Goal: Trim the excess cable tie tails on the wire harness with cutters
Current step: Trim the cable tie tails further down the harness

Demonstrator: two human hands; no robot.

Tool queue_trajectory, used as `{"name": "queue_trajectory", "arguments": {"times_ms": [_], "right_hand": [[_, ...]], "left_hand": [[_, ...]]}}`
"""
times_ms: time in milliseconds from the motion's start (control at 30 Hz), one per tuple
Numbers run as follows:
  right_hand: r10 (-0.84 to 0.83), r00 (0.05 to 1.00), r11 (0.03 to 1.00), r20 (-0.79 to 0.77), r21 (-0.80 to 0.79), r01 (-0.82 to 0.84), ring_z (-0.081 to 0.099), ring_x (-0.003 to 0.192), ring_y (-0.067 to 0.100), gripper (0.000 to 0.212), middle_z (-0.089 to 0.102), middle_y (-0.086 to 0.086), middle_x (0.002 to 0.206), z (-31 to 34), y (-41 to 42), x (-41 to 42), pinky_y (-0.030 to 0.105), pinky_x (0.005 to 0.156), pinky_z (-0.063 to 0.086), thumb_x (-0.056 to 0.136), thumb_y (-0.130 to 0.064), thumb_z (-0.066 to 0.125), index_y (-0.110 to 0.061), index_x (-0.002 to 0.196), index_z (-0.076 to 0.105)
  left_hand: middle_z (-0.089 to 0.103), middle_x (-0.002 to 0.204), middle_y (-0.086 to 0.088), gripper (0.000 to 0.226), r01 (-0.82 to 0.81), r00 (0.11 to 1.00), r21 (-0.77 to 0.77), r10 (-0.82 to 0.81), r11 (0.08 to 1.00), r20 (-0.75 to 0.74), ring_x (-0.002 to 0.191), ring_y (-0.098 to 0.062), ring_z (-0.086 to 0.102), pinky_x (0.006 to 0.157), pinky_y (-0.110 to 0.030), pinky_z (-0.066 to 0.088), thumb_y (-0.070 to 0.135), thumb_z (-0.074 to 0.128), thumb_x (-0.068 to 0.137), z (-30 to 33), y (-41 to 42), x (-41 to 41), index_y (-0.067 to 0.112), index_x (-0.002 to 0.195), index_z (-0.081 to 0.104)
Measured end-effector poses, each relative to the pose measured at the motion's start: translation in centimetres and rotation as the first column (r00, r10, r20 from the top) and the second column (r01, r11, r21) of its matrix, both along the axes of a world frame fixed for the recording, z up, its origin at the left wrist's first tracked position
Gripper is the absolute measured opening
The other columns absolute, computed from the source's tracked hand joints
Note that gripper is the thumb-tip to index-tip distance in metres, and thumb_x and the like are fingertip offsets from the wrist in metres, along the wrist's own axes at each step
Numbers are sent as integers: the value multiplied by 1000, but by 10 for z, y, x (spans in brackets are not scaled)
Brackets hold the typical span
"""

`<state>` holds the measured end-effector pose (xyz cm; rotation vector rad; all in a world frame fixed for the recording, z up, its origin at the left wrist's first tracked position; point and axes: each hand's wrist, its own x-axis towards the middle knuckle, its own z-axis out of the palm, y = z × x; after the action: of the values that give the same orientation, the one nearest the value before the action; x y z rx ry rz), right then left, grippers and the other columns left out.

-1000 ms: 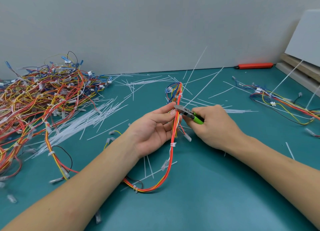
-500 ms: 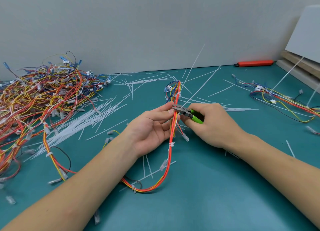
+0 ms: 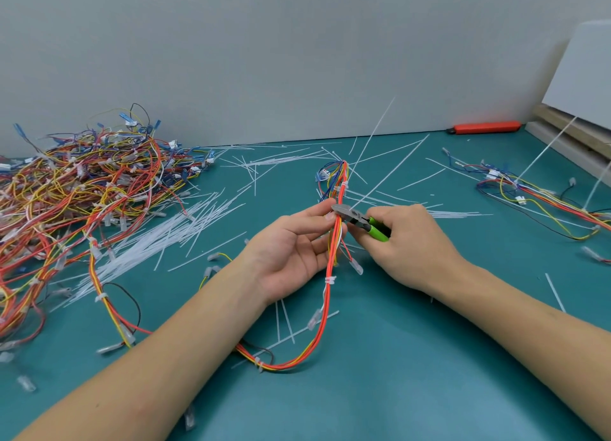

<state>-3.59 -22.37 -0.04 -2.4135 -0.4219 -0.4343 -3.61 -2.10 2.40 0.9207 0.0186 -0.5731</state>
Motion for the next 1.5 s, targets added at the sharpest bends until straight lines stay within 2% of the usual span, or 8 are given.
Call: {"name": "queue_trajectory", "arguments": {"times_ms": [200, 367, 533, 667, 900, 1067, 1233, 1500], "right_hand": [[67, 998, 998, 12, 8, -67, 54, 68, 13, 13, 61, -8, 68, 2, 1, 2, 37, 66, 49, 95, -35, 67, -27, 85, 65], [54, 998, 998, -19, 28, -53, 51, 62, 14, 21, 57, -9, 62, 0, 0, 4, 35, 59, 45, 95, -39, 67, -28, 79, 62], [-14, 998, 1000, -56, -18, 13, 36, 51, 17, 50, 46, -5, 52, 1, 1, 4, 35, 49, 36, 97, -51, 62, -18, 62, 48], [-35, 999, 999, -42, -42, 33, 30, 48, 17, 57, 39, -1, 48, 3, 3, 2, 33, 47, 31, 97, -52, 63, -17, 58, 40], [-32, 999, 999, -26, -42, 31, 33, 50, 19, 54, 44, -2, 50, 2, 3, -1, 36, 49, 36, 96, -50, 64, -17, 59, 42], [8, 1000, 1000, 13, -23, -7, 49, 59, 22, 33, 52, -1, 57, 2, 3, -1, 42, 58, 47, 96, -37, 66, -17, 71, 55], [23, 1000, 1000, -12, -12, -23, 51, 61, 16, 26, 56, -5, 61, 3, 4, 1, 39, 61, 48, 96, -38, 66, -22, 77, 60], [-45, 998, 999, -41, -4, 45, 41, 54, 17, 58, 51, -7, 57, 4, 5, -2, 37, 52, 40, 84, -73, 46, -18, 64, 47]], "left_hand": [[73, 91, -6, 42, -16, 1000, -17, 15, 1000, -25, 73, -16, 71, 63, -29, 57, -2, 67, 77, -1, 1, 2, 10, 117, 69], [73, 95, -6, 41, -14, 999, -20, 14, 1000, -31, 73, -16, 71, 64, -29, 58, -1, 68, 75, -1, 0, 2, 10, 114, 71], [72, 96, -5, 46, 0, 1000, -19, 0, 1000, -16, 75, -15, 70, 67, -28, 57, 0, 69, 77, -2, 0, 2, 11, 122, 68], [72, 90, -6, 35, 6, 1000, -27, -7, 1000, -30, 74, -16, 70, 63, -28, 57, 0, 67, 78, -1, 1, 1, 11, 111, 72], [72, 94, -7, 35, -6, 999, -33, 5, 999, -39, 73, -17, 71, 63, -28, 58, -1, 67, 78, 1, 0, -1, 10, 110, 72], [72, 96, -6, 39, -9, 999, -22, 8, 1000, -32, 72, -16, 71, 62, -29, 58, 0, 67, 77, 1, 0, 0, 10, 114, 70], [72, 92, -7, 38, -18, 999, -11, 18, 1000, -37, 72, -16, 71, 61, -28, 57, -1, 66, 78, 0, 1, 2, 10, 115, 70], [71, 93, -4, 44, -7, 1000, 34, 6, 999, 29, 76, -15, 69, 67, -29, 55, 3, 67, 82, -2, 1, 3, 13, 125, 67]]}}
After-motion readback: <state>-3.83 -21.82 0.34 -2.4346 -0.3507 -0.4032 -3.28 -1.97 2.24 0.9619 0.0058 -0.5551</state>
